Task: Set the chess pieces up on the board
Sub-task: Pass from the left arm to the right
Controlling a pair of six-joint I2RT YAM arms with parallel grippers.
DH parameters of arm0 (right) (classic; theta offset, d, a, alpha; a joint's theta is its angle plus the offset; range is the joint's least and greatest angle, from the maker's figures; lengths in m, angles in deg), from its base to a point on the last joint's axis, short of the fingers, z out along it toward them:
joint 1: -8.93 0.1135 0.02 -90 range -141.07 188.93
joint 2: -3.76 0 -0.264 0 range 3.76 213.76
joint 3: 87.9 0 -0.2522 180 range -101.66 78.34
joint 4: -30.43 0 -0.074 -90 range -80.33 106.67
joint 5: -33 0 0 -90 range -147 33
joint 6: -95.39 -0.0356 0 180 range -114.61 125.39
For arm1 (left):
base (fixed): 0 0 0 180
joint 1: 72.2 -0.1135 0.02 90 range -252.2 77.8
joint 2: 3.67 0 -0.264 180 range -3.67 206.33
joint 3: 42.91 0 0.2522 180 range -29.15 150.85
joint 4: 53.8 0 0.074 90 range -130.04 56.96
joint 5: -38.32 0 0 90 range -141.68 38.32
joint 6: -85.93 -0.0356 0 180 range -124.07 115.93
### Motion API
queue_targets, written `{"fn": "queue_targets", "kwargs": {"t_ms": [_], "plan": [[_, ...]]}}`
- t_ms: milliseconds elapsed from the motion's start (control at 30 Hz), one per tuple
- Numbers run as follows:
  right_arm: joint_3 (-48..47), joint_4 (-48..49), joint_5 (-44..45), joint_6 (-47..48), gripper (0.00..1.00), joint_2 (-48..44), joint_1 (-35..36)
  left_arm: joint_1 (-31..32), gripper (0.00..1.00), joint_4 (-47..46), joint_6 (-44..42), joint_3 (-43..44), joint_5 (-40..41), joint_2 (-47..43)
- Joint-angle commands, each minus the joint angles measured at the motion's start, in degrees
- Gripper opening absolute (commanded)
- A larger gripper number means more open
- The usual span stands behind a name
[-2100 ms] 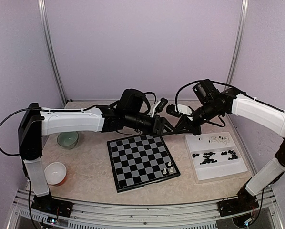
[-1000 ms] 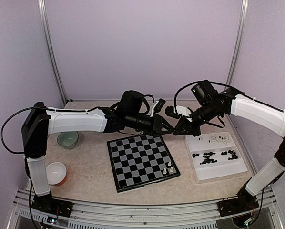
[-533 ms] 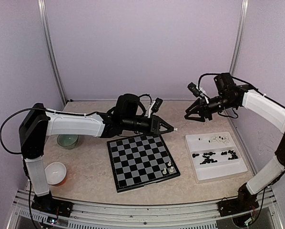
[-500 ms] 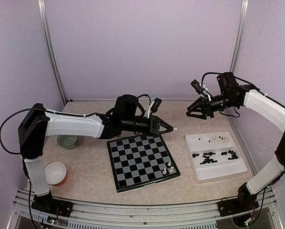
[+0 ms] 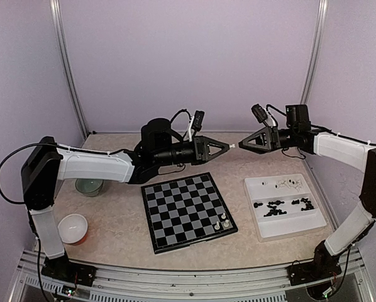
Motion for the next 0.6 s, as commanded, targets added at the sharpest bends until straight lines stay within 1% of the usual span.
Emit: {"fn": "queue_targets", "kwargs": {"t_ms": [0, 133, 400, 567], "plan": [[-0.2, 6.8, -3.5, -6.3, 0.54, 0.1, 2.8, -0.2, 0.09, -3.7, 1.9, 3.4, 0.4, 1.7], [-0.3, 8.2, -3.0, -7.6, 0.51, 0.0, 3.8, 0.0, 0.09, -2.8, 2.0, 5.5, -0.3, 2.9], [0.7, 9.9, -3.1, -8.1, 0.32, -0.7, 3.9, 0.2, 0.09, -2.6, 2.5, 6.2, -0.6, 4.2], [0.9, 10.2, -3.1, -8.2, 0.25, -0.9, 3.9, 0.3, 0.09, -2.3, 2.6, 6.2, -0.8, 4.6]]}}
